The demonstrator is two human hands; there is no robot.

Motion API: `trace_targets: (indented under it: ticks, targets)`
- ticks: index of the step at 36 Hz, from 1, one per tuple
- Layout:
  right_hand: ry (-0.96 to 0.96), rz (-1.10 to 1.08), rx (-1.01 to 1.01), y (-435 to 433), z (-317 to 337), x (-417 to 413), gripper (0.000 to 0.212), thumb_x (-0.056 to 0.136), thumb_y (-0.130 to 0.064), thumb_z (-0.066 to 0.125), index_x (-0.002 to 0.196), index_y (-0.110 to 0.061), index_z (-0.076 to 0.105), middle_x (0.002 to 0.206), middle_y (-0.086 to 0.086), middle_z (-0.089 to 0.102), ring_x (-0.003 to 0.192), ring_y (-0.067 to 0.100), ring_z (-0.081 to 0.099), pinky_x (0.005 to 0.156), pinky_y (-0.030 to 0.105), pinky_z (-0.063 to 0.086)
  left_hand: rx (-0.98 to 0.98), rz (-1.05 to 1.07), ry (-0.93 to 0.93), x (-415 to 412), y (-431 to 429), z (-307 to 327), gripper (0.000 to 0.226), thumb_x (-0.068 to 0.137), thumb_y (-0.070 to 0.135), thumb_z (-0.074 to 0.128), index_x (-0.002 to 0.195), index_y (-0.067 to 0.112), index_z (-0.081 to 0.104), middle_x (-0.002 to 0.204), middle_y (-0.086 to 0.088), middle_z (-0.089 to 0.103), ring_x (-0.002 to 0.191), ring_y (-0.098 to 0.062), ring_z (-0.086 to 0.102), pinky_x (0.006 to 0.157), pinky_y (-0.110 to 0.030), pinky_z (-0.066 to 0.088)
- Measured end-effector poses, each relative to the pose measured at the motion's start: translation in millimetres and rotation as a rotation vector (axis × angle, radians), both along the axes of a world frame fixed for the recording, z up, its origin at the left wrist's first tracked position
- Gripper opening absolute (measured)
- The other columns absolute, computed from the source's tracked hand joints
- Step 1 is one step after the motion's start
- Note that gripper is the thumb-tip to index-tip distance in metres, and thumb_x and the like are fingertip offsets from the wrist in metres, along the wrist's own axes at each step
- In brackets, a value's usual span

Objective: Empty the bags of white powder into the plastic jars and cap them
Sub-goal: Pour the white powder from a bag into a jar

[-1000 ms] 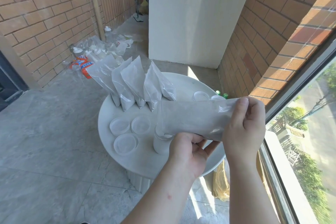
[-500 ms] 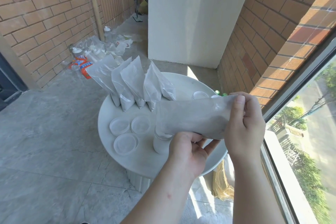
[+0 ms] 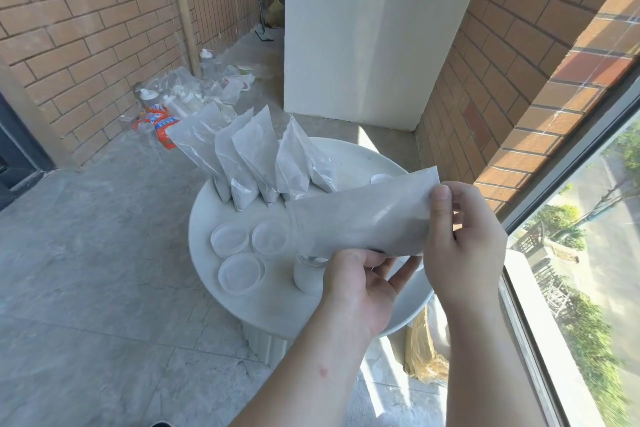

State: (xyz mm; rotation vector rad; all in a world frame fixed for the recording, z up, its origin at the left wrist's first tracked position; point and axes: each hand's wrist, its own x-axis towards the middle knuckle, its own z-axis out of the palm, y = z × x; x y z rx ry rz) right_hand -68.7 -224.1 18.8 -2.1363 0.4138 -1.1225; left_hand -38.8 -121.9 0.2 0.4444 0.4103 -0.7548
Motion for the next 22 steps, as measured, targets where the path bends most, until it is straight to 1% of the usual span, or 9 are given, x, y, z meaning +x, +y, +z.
trace_targets:
  ticks: [2,5,9,12,17,19,22]
  targets:
    - [-0.011,-0.001,-0.011,2.8,0.8,1.5,0.021,0.104,-0.030,0.044,0.093,-0.021,0.060,0.084,-0.010,0.060,0.077,0.006,0.050,0.069,0.005,0.036,0.008,0.002,0.015,0.9,-0.3,-1.6,0.053,0.079,-0.019,0.032,0.118,-0.005,0.066,0.106,-0.019,0.073,0.092,-0.029,0.072,0.067,-0.043,0.060]
    - [-0.034,-0.008,-0.016,5.4,2.0,3.0,0.023,0.104,-0.028,0.044,0.095,-0.017,0.061,0.084,-0.016,0.057,0.079,0.005,0.049,0.070,0.005,0.034,0.012,0.016,0.023,1.1,-0.2,-1.6,0.051,0.080,-0.019,0.032,0.115,-0.004,0.066,0.100,-0.017,0.073,0.091,-0.029,0.073,0.065,-0.041,0.060]
    - [-0.065,-0.020,-0.018,6.6,3.4,2.9,0.024,0.105,-0.027,0.044,0.095,-0.014,0.061,0.085,-0.009,0.057,0.079,0.007,0.049,0.071,0.006,0.035,0.021,0.024,0.029,1.0,-0.1,-2.1,0.048,0.080,-0.019,0.031,0.105,-0.002,0.068,0.090,-0.015,0.073,0.090,-0.029,0.073,0.063,-0.040,0.060]
    - [-0.054,-0.024,-0.024,6.8,3.7,3.4,0.024,0.105,-0.027,0.044,0.095,-0.014,0.061,0.085,-0.007,0.058,0.079,0.008,0.049,0.070,0.006,0.034,0.014,0.030,0.034,1.4,0.1,-2.9,0.049,0.078,-0.019,0.030,0.103,-0.001,0.067,0.093,-0.015,0.071,0.095,-0.031,0.072,0.065,-0.042,0.061]
    - [-0.069,-0.031,-0.028,7.3,3.7,3.7,0.024,0.105,-0.027,0.043,0.094,-0.014,0.061,0.085,-0.007,0.058,0.079,0.009,0.049,0.070,0.008,0.035,0.011,0.031,0.031,1.1,-0.4,-3.0,0.048,0.079,-0.020,0.029,0.096,0.001,0.069,0.092,-0.015,0.071,0.090,-0.030,0.073,0.065,-0.043,0.061]
    - [-0.071,-0.033,-0.031,7.5,3.9,3.8,0.024,0.105,-0.026,0.044,0.094,-0.014,0.061,0.084,-0.007,0.058,0.078,0.008,0.049,0.070,0.007,0.034,0.010,0.033,0.035,1.7,-0.5,-4.0,0.049,0.079,-0.020,0.029,0.097,0.001,0.069,0.092,-0.015,0.071,0.091,-0.031,0.073,0.064,-0.043,0.061]
    - [-0.064,-0.023,-0.050,7.7,3.3,4.6,0.023,0.105,-0.024,0.044,0.093,-0.013,0.061,0.084,-0.008,0.058,0.079,0.009,0.050,0.072,0.008,0.035,0.017,0.028,0.039,2.8,-0.8,-5.6,0.051,0.078,-0.020,0.030,0.106,0.000,0.067,0.094,-0.014,0.071,0.094,-0.030,0.072,0.064,-0.042,0.061]
